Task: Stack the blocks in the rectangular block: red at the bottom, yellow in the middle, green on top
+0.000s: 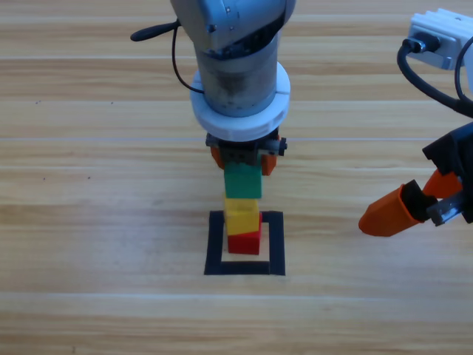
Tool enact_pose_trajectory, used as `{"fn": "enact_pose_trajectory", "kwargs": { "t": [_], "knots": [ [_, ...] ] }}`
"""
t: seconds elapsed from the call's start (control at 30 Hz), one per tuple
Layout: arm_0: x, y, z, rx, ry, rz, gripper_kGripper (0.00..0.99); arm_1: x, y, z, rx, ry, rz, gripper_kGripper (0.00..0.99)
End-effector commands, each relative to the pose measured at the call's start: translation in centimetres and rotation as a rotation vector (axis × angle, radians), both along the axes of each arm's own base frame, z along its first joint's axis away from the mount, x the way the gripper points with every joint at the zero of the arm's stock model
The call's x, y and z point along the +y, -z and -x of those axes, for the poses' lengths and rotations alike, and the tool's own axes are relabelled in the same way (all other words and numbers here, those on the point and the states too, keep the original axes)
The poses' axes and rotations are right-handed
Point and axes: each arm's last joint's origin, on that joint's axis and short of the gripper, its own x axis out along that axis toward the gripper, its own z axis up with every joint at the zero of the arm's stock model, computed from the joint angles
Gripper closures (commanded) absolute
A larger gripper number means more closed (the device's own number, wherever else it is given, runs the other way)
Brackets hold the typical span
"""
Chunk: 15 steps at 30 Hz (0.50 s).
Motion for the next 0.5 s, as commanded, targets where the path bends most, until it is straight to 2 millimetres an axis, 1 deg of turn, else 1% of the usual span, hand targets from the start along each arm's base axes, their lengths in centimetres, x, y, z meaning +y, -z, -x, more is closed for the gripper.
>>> {"fn": "enact_pose_trajectory", "kwargs": {
  "t": [0.03, 0.5],
  "knots": [
    [-1.2, 3.1, -0.1, 0.023, 0.013, -0.055, 0.982, -1.4, -0.9, 0.1, -0.007, 0.021, -0.022, 0.000],
    [-1.1, 4.1, -0.2, 0.017, 0.003, -0.063, 0.982, -1.3, -0.8, 0.0, -0.003, 0.014, -0.019, 0.000]
  ]
}}
